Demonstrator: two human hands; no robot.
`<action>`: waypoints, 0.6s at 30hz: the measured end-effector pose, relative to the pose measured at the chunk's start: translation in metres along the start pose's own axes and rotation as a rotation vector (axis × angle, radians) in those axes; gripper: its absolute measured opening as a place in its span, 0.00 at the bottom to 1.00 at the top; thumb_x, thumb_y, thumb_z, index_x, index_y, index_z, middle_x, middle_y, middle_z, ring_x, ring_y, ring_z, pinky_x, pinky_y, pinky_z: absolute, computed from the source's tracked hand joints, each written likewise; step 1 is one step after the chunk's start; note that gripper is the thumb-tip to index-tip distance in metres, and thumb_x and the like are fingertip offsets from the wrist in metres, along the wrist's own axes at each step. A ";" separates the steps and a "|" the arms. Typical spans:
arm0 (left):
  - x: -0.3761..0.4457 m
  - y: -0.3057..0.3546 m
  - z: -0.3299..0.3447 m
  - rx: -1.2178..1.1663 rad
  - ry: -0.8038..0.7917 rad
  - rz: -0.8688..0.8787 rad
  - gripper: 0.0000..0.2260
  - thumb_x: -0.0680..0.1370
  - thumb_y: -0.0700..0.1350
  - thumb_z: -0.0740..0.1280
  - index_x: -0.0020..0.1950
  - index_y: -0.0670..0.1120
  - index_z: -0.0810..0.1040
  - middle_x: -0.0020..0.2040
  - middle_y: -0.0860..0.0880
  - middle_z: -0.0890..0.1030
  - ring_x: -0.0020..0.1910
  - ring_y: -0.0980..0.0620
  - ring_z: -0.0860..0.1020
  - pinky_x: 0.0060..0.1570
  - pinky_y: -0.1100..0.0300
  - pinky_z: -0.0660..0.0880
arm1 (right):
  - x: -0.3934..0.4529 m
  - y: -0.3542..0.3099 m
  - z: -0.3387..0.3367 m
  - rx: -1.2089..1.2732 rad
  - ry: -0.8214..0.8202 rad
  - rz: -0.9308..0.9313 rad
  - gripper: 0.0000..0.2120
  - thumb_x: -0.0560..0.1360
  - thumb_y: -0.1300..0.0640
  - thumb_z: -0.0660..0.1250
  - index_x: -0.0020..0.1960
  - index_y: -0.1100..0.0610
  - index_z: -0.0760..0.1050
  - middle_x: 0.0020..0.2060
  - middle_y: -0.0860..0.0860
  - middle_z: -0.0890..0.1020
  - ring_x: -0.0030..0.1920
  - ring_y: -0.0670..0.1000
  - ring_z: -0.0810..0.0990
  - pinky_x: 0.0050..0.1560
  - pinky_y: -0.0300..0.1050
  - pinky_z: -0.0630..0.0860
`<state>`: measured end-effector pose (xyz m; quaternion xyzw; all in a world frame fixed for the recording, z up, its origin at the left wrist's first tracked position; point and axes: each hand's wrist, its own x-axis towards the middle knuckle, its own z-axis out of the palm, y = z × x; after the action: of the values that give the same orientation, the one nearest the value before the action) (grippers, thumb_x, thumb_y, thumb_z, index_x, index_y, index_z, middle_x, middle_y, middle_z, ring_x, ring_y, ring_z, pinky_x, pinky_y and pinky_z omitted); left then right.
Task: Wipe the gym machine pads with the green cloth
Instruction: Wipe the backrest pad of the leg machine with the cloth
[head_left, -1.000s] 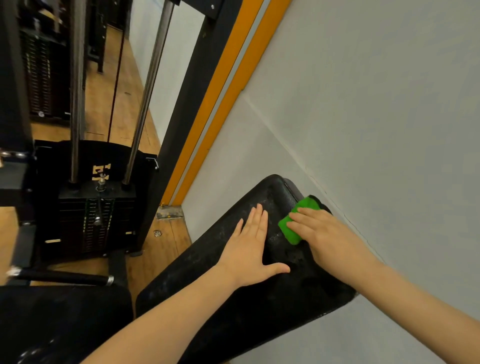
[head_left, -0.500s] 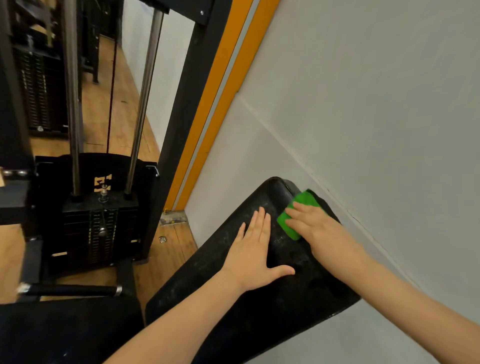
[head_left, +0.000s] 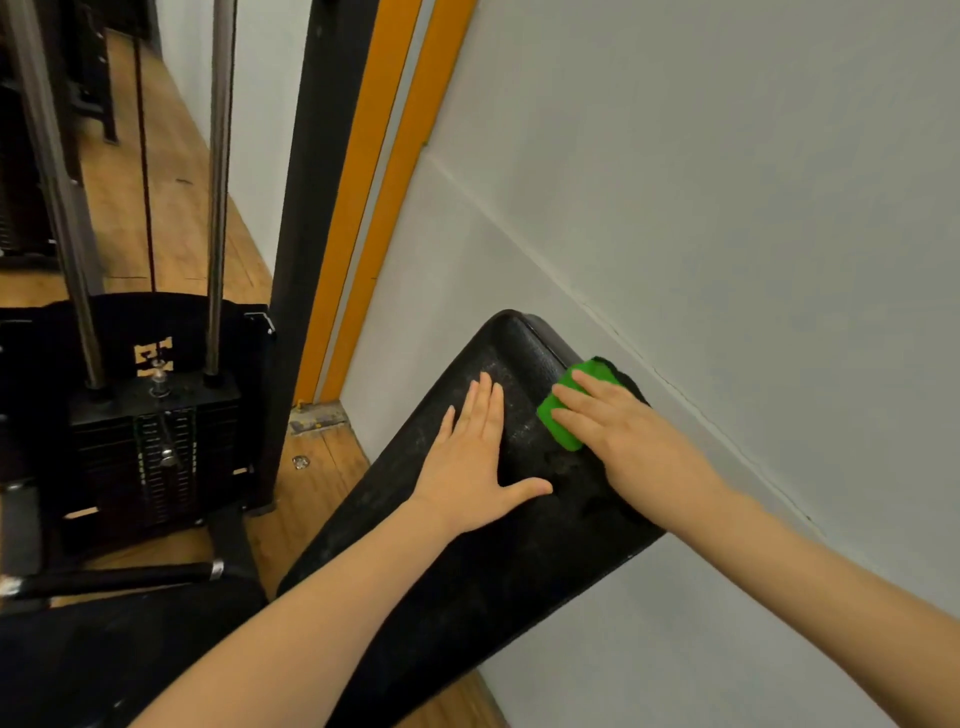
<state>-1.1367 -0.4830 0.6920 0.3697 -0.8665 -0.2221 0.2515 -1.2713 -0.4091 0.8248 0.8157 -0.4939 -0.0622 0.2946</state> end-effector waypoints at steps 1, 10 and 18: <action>0.000 0.000 0.000 0.004 -0.004 0.001 0.52 0.72 0.73 0.57 0.77 0.42 0.34 0.77 0.45 0.32 0.75 0.51 0.32 0.74 0.52 0.39 | -0.009 0.000 0.002 0.005 -0.004 0.020 0.17 0.67 0.69 0.63 0.55 0.64 0.80 0.55 0.60 0.81 0.58 0.63 0.78 0.57 0.62 0.71; 0.000 0.002 -0.001 0.023 -0.008 -0.003 0.51 0.72 0.73 0.56 0.78 0.41 0.35 0.77 0.44 0.33 0.75 0.52 0.32 0.72 0.54 0.38 | -0.105 -0.029 -0.012 0.069 -0.032 0.136 0.29 0.58 0.76 0.68 0.57 0.61 0.79 0.59 0.57 0.79 0.64 0.56 0.69 0.65 0.51 0.62; -0.001 0.006 -0.004 0.034 -0.014 -0.013 0.51 0.71 0.73 0.55 0.78 0.41 0.35 0.78 0.44 0.34 0.77 0.49 0.35 0.73 0.53 0.39 | -0.095 -0.033 0.005 0.159 0.084 0.208 0.22 0.67 0.72 0.69 0.60 0.61 0.76 0.59 0.58 0.79 0.63 0.59 0.74 0.65 0.55 0.66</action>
<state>-1.1370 -0.4793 0.6986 0.3778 -0.8695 -0.2115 0.2377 -1.2959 -0.3199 0.7847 0.7828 -0.5664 0.0423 0.2541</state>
